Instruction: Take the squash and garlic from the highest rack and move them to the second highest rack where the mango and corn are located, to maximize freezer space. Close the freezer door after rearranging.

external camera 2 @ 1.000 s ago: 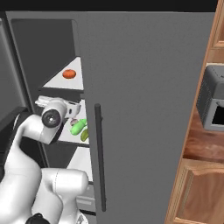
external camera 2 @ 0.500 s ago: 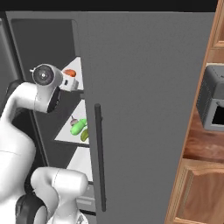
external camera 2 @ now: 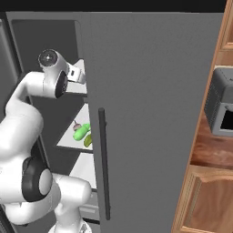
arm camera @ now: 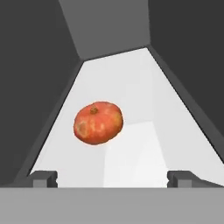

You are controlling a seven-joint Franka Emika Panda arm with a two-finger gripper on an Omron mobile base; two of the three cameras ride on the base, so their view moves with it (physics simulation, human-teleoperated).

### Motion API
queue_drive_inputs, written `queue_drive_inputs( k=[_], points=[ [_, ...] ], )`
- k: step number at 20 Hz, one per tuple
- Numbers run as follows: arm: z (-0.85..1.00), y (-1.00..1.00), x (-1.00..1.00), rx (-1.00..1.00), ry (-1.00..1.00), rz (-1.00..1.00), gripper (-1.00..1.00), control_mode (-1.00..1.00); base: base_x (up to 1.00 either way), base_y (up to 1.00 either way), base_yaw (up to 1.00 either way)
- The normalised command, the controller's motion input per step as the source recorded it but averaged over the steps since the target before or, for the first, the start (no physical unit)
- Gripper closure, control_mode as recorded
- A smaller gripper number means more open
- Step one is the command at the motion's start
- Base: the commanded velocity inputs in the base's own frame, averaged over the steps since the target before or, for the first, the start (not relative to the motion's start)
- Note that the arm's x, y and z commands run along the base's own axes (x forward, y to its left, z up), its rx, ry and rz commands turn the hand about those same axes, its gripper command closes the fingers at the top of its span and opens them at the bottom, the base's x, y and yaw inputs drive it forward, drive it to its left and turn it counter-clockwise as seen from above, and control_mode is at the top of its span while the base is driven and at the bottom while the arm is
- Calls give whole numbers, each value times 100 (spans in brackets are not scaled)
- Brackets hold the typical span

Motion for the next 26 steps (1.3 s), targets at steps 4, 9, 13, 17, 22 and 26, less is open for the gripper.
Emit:
queue_drive_inputs(
  k=[4,9,13,17,22,26],
  points=[
    [-34,22,74,-9,0,0,-100,-100,0,0,0],
    [-16,9,90,-2,1,0,-100,-100,0,0,0],
    [-21,6,84,0,6,0,-100,-100,0,0,0],
    [-28,15,47,0,10,0,100,-100,0,0,0],
    [-7,6,6,-1,0,0,100,-100,0,0,0],
    [0,0,-48,-2,-24,0,100,-100,0,0,0]
  ],
)
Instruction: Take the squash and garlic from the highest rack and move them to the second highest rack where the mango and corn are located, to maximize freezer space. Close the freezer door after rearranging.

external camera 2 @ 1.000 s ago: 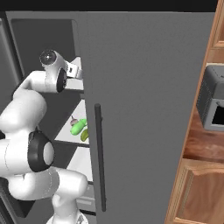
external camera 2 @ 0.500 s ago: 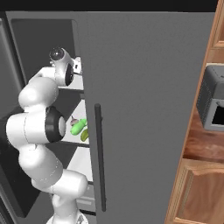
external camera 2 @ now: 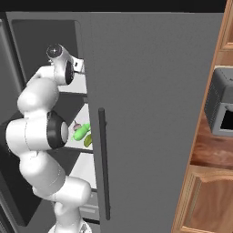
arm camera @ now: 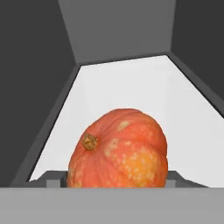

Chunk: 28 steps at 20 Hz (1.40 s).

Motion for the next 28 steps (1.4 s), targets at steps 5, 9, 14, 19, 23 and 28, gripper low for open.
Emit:
queue_drive_inputs(
  k=[5,9,14,19,23,28],
  points=[
    [0,-8,-97,0,-35,0,100,-100,0,0,0],
    [34,-37,-100,13,-16,0,100,-100,0,0,0],
    [37,-43,-100,27,1,0,100,-100,0,0,0],
    [6,-21,-100,21,9,0,100,-100,0,0,0],
    [-19,0,-100,8,15,0,100,-100,0,0,0],
    [-48,0,-53,2,26,-1,100,-100,0,0,0]
  ],
)
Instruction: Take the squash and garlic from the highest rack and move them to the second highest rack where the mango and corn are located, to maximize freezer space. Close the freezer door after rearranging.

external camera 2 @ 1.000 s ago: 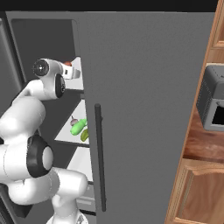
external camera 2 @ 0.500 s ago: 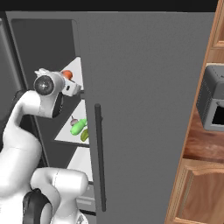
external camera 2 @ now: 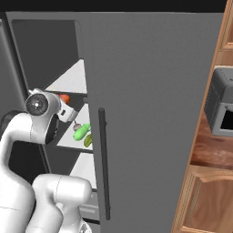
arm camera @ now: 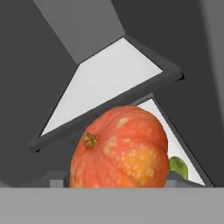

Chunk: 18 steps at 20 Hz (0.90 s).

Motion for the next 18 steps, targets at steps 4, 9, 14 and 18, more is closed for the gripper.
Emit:
queue_drive_inputs(
  k=[4,9,14,18],
  points=[
    [-65,3,18,0,28,0,100,-100,0,0,0],
    [-69,17,85,-1,6,0,100,-100,0,0,0],
    [-64,24,88,0,3,0,100,-100,0,0,0],
    [-52,17,77,-1,0,0,100,-100,0,0,0]
  ],
)
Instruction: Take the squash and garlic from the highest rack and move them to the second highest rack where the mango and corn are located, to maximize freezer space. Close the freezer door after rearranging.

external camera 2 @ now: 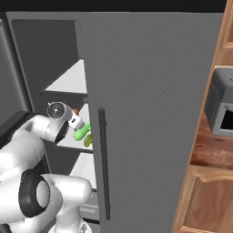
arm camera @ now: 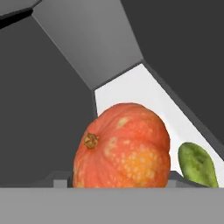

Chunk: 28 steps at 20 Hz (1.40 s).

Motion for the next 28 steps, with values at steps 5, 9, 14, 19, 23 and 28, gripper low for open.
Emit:
queue_drive_inputs(
  k=[5,9,14,19,23,28],
  points=[
    [-40,1,67,-1,0,0,100,-100,0,0,0],
    [-29,0,41,0,0,0,100,-100,0,0,0],
    [-25,0,47,0,0,-2,100,-100,0,0,0],
    [-25,0,47,0,3,-4,100,-100,0,0,0],
    [-30,1,24,0,4,-4,100,-100,0,0,0],
    [-20,0,23,0,2,-4,-100,-100,0,0,0]
  ],
)
